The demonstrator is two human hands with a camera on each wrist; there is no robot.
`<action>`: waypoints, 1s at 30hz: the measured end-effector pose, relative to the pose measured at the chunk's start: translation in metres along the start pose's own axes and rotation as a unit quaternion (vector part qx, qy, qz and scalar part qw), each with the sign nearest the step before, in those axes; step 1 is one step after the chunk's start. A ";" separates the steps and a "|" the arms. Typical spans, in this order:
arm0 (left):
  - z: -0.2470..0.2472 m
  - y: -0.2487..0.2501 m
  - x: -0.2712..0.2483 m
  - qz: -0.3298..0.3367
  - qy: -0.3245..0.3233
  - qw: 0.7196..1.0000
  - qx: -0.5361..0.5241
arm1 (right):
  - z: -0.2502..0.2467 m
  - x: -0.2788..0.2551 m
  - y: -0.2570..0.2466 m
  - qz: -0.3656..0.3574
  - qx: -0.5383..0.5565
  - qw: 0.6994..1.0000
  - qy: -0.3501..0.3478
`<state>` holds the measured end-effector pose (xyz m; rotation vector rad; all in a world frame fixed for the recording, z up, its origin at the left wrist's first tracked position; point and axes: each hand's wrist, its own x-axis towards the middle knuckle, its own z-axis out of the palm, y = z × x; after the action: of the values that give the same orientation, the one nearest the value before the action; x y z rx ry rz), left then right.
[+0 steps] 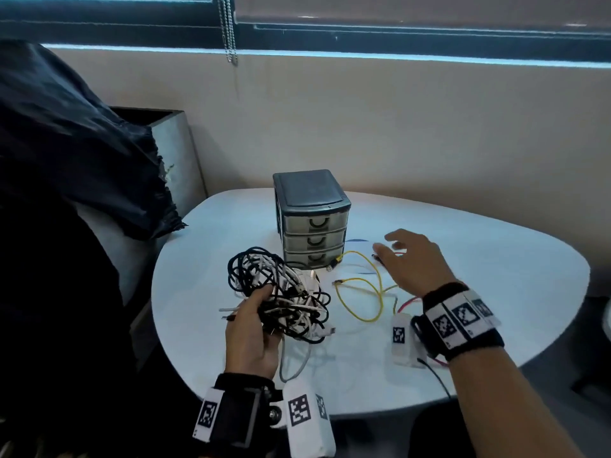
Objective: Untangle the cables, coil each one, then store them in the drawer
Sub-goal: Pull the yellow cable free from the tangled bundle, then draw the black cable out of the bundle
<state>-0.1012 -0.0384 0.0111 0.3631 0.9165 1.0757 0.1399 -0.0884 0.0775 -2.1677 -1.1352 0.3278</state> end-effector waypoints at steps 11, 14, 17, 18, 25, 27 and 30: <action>0.023 0.001 -0.046 0.113 -0.167 0.978 0.061 | 0.051 -0.125 -0.018 -0.047 0.323 0.941 -0.087; 0.029 0.003 -0.052 0.108 -0.210 0.970 0.064 | 0.043 -0.120 -0.017 -0.065 0.364 0.927 -0.062; 0.032 0.007 -0.058 0.069 -0.241 0.967 0.041 | 0.040 -0.119 -0.010 -0.073 0.379 0.921 -0.040; 0.032 0.006 -0.058 0.057 -0.240 0.968 0.035 | 0.040 -0.120 -0.008 -0.074 0.383 0.920 -0.035; 0.038 -0.004 -0.060 0.019 -0.211 0.977 0.031 | 0.043 -0.119 0.009 -0.060 0.422 0.905 0.008; 0.040 -0.009 -0.060 0.042 -0.208 0.976 0.052 | 0.044 -0.119 0.014 -0.058 0.422 0.904 0.011; 0.041 -0.019 -0.061 0.103 -0.172 0.975 0.099 | 0.040 -0.118 0.017 -0.047 0.435 0.899 0.012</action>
<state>-0.0679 -0.0931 0.0512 0.7994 0.6862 1.0692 0.0616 -0.1726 0.0269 -1.3155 -0.8352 0.6218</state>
